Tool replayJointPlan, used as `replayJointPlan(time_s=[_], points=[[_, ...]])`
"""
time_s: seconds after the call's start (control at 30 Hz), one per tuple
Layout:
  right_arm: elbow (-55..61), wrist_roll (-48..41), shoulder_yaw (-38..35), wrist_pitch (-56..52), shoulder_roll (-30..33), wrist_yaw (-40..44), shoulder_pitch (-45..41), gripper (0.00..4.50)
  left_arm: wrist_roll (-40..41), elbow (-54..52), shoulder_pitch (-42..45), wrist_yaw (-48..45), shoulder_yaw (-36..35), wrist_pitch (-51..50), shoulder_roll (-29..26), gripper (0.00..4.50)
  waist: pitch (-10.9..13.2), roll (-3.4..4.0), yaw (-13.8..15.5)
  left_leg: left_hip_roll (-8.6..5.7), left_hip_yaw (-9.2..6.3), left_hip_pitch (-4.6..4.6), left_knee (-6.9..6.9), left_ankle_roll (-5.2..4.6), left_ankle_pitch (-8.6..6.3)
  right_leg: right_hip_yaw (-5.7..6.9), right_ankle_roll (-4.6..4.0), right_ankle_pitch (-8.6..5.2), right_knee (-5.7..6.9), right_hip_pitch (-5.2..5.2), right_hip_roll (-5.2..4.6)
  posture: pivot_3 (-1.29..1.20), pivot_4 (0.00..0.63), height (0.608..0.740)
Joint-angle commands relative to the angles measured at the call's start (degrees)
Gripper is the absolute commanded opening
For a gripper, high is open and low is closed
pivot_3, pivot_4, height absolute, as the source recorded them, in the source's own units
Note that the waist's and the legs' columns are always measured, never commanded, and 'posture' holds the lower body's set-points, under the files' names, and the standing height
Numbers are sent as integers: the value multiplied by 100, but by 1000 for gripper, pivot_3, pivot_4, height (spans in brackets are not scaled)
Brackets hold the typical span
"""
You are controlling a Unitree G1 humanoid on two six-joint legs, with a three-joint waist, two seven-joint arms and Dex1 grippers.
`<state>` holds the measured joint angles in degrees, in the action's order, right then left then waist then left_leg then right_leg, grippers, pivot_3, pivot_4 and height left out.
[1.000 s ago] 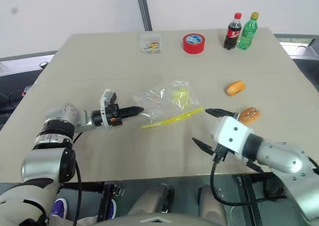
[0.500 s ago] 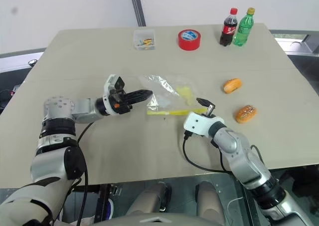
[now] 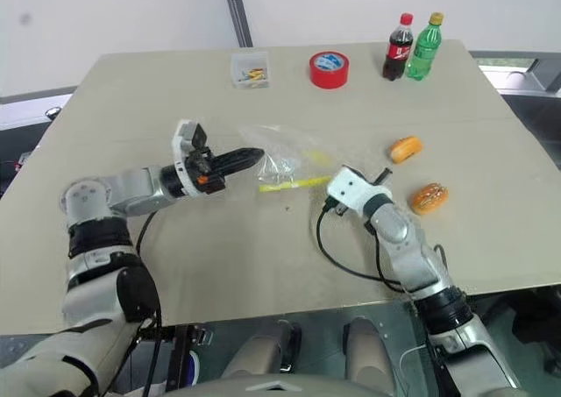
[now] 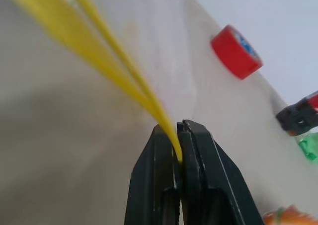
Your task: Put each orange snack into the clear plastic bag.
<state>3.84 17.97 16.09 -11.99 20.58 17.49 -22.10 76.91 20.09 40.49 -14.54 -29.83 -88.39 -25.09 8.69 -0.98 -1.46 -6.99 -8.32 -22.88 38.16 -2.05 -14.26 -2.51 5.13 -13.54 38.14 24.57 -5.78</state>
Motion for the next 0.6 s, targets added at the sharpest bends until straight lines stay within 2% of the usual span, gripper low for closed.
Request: replayJointPlan(time_s=[0.03,0.13,0.2,0.27,0.4,0.47,0.6], points=[[-113,-331,-349,-55,198,523,-701,0,-860,-1930,-485,-749,773,948,-636,790,1,1,-45,0,2,-1,-2,0,0,-1,-1,0,-1,-1,0,0,150,713],[-422,-416,-352,-311,367,915,-1184,0,-1739,-3033,-832,-1566,1438,2033,-1236,2175,2,2,-59,1,4,-1,-5,0,0,0,-5,3,-3,-1,2,0,150,713],[-707,-451,-377,-471,401,1076,-1559,0,-3016,-3806,-1192,-2167,2152,3499,-1814,3058,0,4,-48,3,5,0,-11,0,0,1,-7,3,-9,-1,2,0,150,713],[-965,-442,-300,-574,435,1307,-1883,0,-3867,-4392,-1390,-2330,2574,4446,-2099,3058,3,7,-51,4,11,2,-21,0,0,-4,-9,4,-17,-1,0,0,150,713],[-1296,-405,-195,-712,350,1503,-2243,0,-5135,-5055,-1650,-2309,3333,5575,-2214,3058,3,7,-29,4,11,1,-42,0,0,-3,-10,4,-29,4,-2,0,150,713],[-1397,-382,-125,-809,267,1557,-2378,0,-5553,-5272,-1628,-2069,3753,5557,-2073,3058,3,7,-31,4,12,1,-52,-1,0,-5,-10,4,-33,7,-3,0,150,713],[-1469,-355,-54,-1026,51,1517,-2525,0,-6251,-5296,-1528,-1815,4150,5617,-1900,3058,4,6,-49,5,14,-4,-56,-1,0,-8,-10,4,-33,16,0,0,150,713]])
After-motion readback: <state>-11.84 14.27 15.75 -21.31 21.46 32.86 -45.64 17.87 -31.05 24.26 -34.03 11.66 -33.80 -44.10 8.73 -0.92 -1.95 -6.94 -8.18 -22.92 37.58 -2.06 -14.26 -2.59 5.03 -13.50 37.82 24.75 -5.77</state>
